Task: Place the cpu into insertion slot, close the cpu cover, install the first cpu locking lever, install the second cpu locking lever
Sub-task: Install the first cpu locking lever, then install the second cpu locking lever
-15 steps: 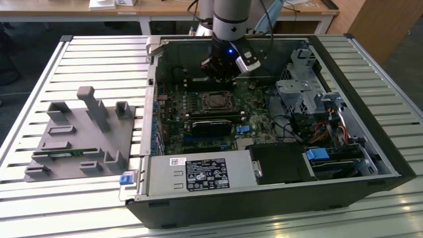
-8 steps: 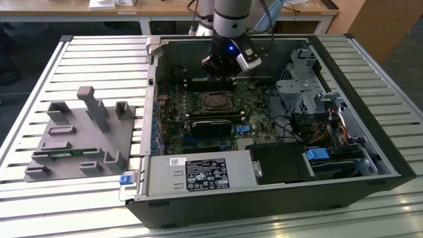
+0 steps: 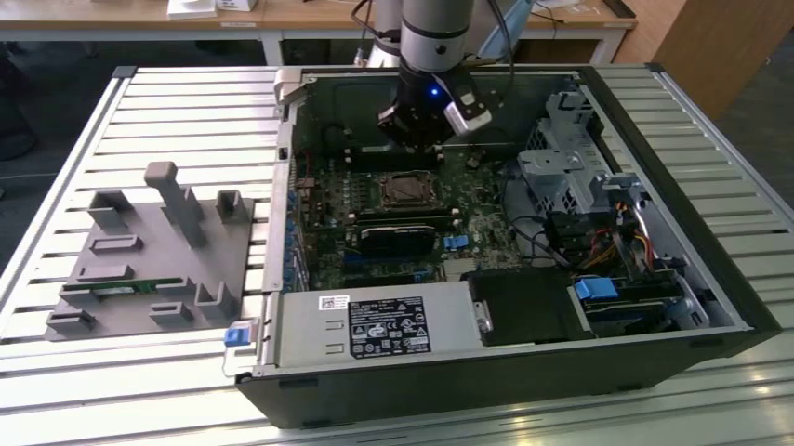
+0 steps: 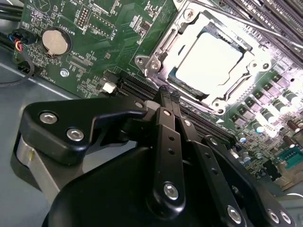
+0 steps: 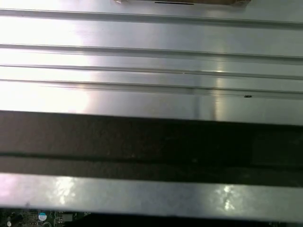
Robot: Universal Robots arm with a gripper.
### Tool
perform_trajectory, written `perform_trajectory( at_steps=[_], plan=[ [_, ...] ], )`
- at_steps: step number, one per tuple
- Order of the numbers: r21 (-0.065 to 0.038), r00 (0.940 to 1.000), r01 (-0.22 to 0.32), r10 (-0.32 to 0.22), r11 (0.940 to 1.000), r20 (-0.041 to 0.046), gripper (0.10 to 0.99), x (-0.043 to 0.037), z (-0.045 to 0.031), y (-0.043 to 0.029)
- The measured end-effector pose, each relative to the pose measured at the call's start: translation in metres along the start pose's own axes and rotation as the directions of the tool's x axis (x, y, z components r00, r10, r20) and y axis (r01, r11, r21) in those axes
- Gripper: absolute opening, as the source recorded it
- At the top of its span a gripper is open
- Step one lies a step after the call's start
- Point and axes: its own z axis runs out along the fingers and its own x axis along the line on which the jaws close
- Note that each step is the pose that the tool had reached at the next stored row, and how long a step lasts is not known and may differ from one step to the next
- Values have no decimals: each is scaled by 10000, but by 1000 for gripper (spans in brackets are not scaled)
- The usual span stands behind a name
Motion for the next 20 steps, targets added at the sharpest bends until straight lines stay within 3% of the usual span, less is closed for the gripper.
perform_trajectory(
  at_steps=[20],
  plan=[
    [37, 10000, 0, 0, 10000, 0, 122, 2, -4, -83]
  ],
)
